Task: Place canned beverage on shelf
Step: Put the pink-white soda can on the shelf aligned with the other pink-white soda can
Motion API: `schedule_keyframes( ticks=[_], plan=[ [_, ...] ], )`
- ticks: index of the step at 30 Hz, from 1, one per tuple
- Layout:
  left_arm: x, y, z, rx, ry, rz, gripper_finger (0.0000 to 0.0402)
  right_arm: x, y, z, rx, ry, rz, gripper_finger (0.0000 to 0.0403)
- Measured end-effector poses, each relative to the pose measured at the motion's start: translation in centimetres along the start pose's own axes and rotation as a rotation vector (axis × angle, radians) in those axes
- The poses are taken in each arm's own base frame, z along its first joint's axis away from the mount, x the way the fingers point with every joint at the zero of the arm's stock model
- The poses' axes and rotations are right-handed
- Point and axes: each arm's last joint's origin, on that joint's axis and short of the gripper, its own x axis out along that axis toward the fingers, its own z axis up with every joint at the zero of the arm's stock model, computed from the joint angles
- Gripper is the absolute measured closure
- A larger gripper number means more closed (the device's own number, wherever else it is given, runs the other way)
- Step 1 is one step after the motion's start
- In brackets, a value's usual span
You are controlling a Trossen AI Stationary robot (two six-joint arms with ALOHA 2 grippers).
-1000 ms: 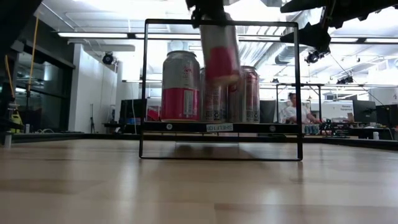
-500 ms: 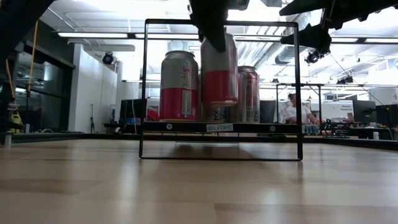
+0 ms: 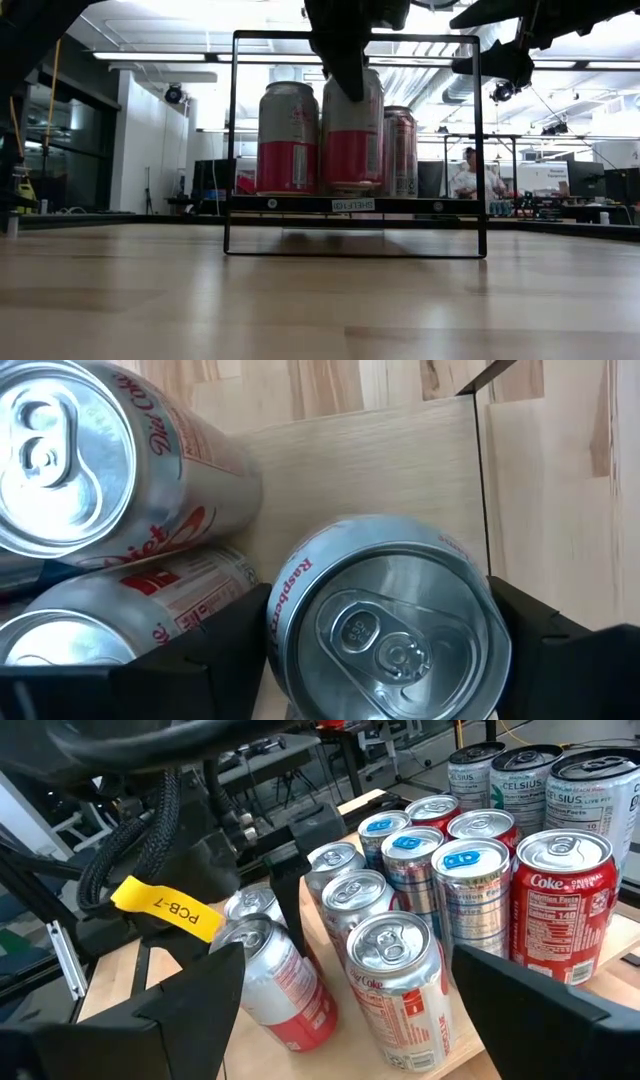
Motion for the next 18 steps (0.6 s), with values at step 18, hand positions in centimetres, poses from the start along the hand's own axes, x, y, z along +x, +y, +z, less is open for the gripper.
schedule_keyframes(
  ticks=[18],
  plan=[
    [-0.06, 0.24, -0.07, -0.005, 0.002, 0.002, 0.0158, 0.01, -0.02, -0.04, -0.002, 0.004, -0.002, 0.0061]
  ],
)
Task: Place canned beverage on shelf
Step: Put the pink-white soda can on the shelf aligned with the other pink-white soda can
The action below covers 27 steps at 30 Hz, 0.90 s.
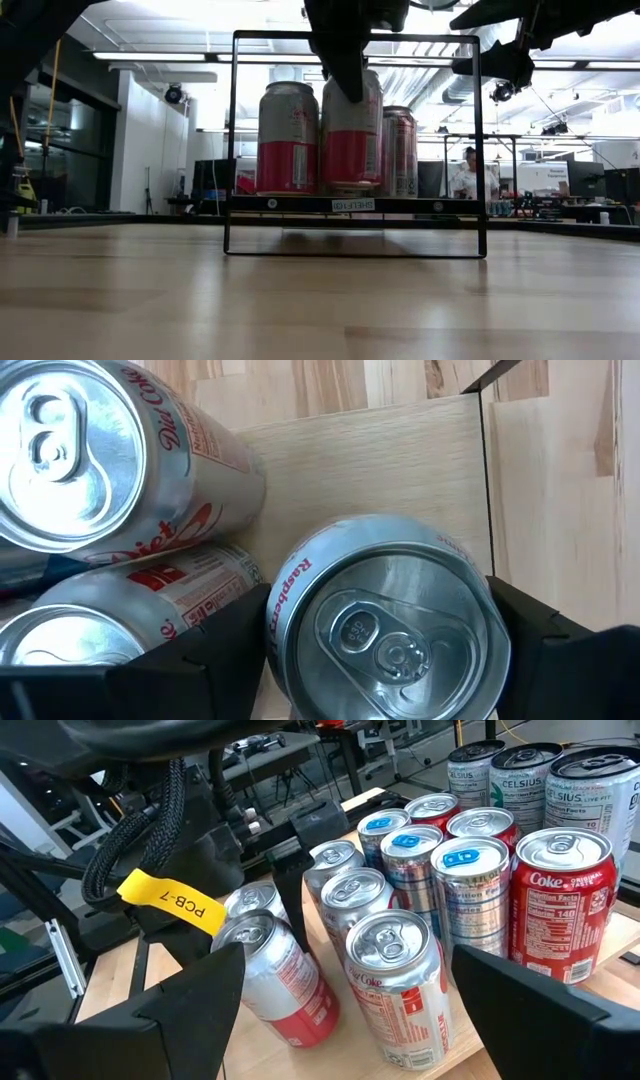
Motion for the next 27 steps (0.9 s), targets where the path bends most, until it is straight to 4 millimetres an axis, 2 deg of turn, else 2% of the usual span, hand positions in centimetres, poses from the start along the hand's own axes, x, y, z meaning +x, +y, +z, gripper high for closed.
schedule_keyframes(
  ticks=[12, 22, 27],
  plan=[
    [0.36, 0.06, 0.0, -0.001, 0.01, -0.006, 0.0155, 0.0, 0.0, 0.0, 0.0, 0.0, 0.0, 0.0061],
    [0.35, 0.26, 0.02, -0.004, 0.005, -0.006, 0.011, 0.0, 0.0, 0.0, 0.0, 0.0, 0.0, 0.0061],
    [0.35, 0.24, 0.02, -0.004, 0.005, -0.006, 0.0099, 0.0, 0.0, 0.0, 0.0, 0.0, 0.0, 0.0061]
  ],
)
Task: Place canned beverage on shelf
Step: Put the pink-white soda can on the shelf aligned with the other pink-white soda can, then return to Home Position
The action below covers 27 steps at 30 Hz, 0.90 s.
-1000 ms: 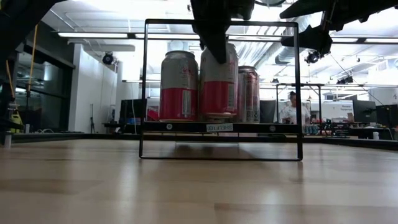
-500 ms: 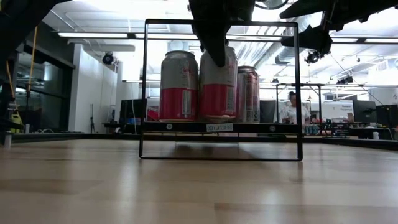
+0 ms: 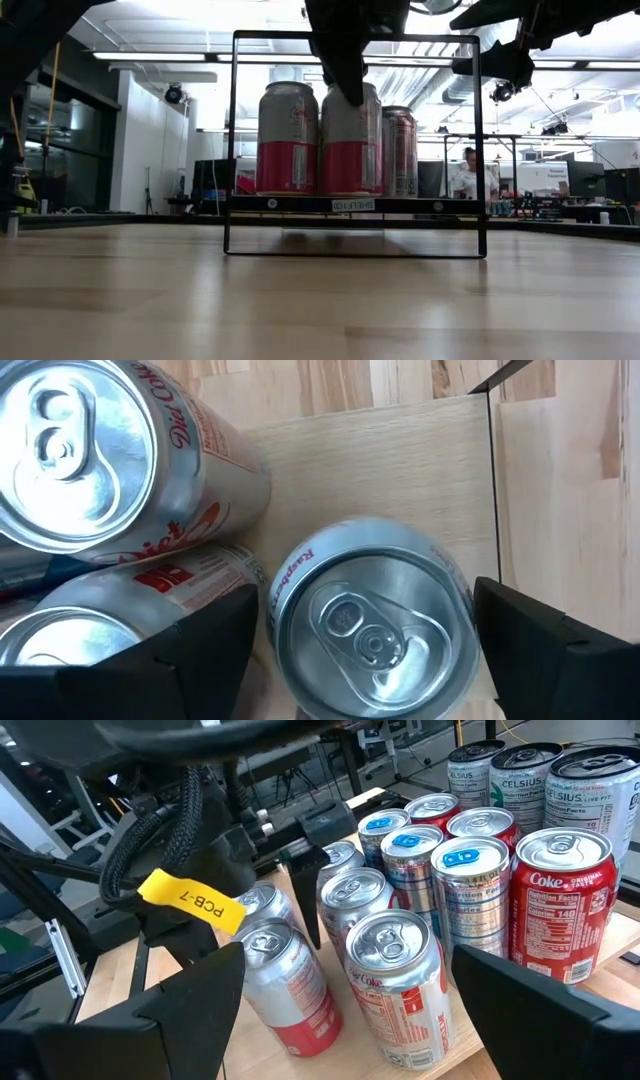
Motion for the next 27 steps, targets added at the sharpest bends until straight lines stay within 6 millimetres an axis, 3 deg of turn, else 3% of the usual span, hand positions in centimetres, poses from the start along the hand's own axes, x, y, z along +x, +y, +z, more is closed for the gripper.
schedule_keyframes(
  ticks=[4, 8, 21, 27],
  plan=[
    [-0.8, 0.2, -0.1, -0.03, -0.017, 0.002, 0.0099, 0.0, 0.0, 0.0, 0.0, 0.0, 0.0, 0.0061],
    [-2.9, 0.3, -0.3, -0.034, -0.07, 0.008, 0.0099, 0.0, 0.0, 0.0, 0.001, -0.001, 0.001, 0.0061],
    [-13.6, 0.2, -3.5, -0.05, -0.328, 0.026, 0.0099, 0.0, 0.0, 0.1, 0.047, -0.007, 0.004, 0.0061],
    [-17.6, 0.1, -6.2, -0.121, -0.576, 0.034, 0.0099, 0.0, 0.0, 0.1, 0.073, -0.006, 0.004, 0.0061]
  ],
)
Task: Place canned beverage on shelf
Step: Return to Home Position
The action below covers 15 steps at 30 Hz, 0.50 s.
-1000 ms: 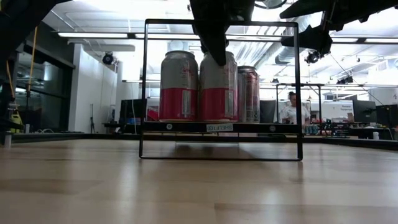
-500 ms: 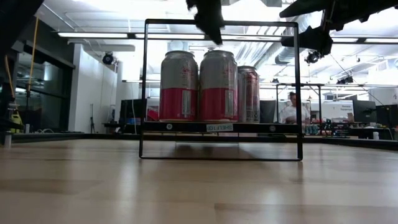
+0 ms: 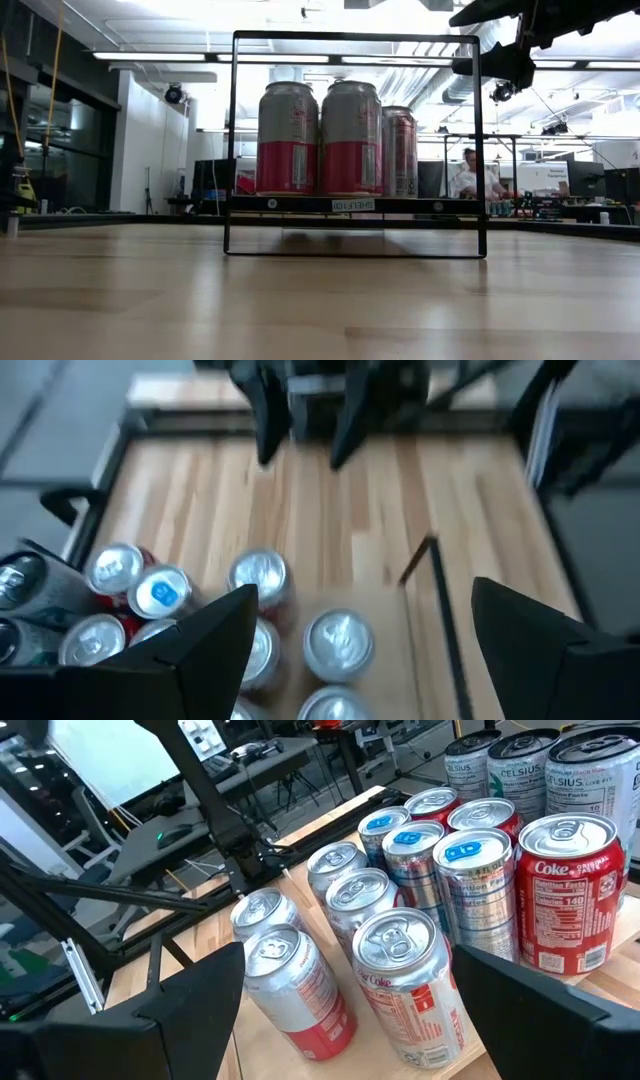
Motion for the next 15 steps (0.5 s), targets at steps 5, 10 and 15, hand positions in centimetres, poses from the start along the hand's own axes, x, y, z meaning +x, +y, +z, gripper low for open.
schedule_keyframes(
  ticks=[5, 10, 15],
  plan=[
    [-3.5, 0.1, -3.5, -0.106, -0.206, -0.001, 0.0099, 0.0, 0.0, 0.1, 0.001, -0.004, 0.002, 0.0061],
    [-6.7, 0.4, -9.0, -0.236, -0.456, 0.048, 0.0099, 0.0, 0.0, 0.0, -0.005, -0.003, 0.002, 0.0061],
    [-9.6, 0.7, -14.6, -0.33, -0.725, 0.08, 0.0099, 0.0, 0.0, 0.1, -0.025, -0.009, 0.005, 0.0061]
  ],
)
